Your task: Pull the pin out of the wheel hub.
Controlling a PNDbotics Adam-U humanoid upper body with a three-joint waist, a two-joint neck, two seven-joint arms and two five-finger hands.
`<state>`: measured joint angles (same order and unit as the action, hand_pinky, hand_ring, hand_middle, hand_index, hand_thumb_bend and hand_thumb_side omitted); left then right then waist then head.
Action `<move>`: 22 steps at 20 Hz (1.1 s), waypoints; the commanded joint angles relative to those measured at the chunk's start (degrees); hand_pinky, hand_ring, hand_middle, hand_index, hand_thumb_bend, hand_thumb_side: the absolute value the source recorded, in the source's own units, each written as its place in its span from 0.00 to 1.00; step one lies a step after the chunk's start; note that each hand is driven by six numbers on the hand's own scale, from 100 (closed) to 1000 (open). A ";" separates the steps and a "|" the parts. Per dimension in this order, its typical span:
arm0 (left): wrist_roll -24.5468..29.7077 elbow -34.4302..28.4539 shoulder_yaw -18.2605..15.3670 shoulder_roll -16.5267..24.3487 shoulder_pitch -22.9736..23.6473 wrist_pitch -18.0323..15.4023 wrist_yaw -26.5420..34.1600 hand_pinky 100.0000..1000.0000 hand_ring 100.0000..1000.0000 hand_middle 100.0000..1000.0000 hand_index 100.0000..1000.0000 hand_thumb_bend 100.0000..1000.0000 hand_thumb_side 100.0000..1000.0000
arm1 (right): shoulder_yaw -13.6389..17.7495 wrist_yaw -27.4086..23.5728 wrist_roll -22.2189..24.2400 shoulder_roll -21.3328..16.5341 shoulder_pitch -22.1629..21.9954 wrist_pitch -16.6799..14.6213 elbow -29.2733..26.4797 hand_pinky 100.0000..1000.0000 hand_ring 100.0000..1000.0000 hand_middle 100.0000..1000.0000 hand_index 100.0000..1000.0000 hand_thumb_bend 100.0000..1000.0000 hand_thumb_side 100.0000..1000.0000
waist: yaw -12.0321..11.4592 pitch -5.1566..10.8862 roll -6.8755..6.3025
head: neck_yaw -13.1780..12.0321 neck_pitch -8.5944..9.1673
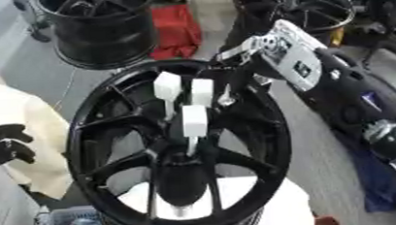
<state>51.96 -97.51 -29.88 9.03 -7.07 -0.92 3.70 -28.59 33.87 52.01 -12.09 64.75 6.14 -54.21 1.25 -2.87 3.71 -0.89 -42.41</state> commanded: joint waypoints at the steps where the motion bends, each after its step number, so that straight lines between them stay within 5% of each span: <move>1: 0.01 -0.77 0.11 0.48 -0.51 -0.20 -0.13 0.54 0.54 0.59 0.77 0.00 0.77 | 0.56 0.20 -0.04 -0.25 1.69 -0.17 -1.20 0.84 0.81 0.76 0.87 0.28 0.22 | -0.05 0.49 -0.40 | 0.07 0.52; 9: 0.01 -0.88 0.09 0.59 -0.60 -0.05 -0.07 0.54 0.54 0.59 0.77 0.00 0.77 | -0.80 -1.73 -0.04 -2.41 0.56 0.69 -4.00 0.84 0.79 0.74 0.86 0.28 0.24 | -0.13 0.48 -0.29 | -0.12 0.52; 22: 0.01 -0.87 0.06 0.53 -0.54 -0.11 -0.24 0.54 0.54 0.59 0.77 0.00 0.78 | -1.33 -2.18 -0.04 -3.46 -0.11 3.95 -7.93 0.74 0.62 0.55 0.64 0.12 0.16 | -0.07 0.34 -0.25 | -0.29 0.48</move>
<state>51.96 -97.51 -29.87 9.03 -7.11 -0.92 3.67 -30.58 32.04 51.96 -14.43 63.44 9.72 -60.76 1.12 -2.91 3.75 -1.04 -42.40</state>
